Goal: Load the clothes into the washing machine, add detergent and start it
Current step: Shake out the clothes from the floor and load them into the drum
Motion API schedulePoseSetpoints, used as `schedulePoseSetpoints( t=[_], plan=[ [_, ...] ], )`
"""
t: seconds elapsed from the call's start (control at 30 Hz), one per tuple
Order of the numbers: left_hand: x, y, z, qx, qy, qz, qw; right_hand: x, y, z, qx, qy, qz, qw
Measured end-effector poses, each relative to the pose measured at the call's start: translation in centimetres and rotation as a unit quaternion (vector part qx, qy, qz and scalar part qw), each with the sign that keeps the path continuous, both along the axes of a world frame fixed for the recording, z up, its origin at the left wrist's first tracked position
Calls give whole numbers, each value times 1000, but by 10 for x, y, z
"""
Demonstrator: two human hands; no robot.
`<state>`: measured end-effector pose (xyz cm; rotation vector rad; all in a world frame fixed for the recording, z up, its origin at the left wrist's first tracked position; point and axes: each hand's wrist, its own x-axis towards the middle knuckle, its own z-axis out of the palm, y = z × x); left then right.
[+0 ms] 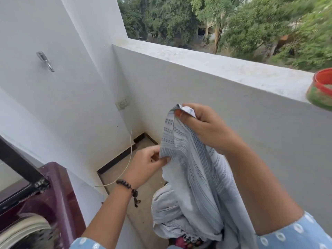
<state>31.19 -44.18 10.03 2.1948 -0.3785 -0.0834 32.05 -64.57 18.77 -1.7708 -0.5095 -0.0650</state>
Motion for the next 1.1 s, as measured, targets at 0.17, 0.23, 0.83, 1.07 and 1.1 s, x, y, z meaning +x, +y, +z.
schedulePoseSetpoints(
  t=[0.17, 0.23, 0.83, 1.07, 1.1],
  plan=[
    [-8, 19, -41, 62, 43, 58, 996, 2, -16, 21, 64, -32, -37, 997],
    [-9, 19, -47, 43, 48, 81, 995, 3, -21, 25, 72, -42, -40, 996],
    [51, 64, 102, -374, -172, 345, 843, 11, -54, 6, -114, 43, -16, 992],
    [70, 80, 176, -307, -287, 320, 849, 5, -69, 6, -218, 132, 72, 964],
    [71, 79, 185, -277, -305, 313, 856, 4, -67, 7, -206, 117, 48, 970]
  ],
)
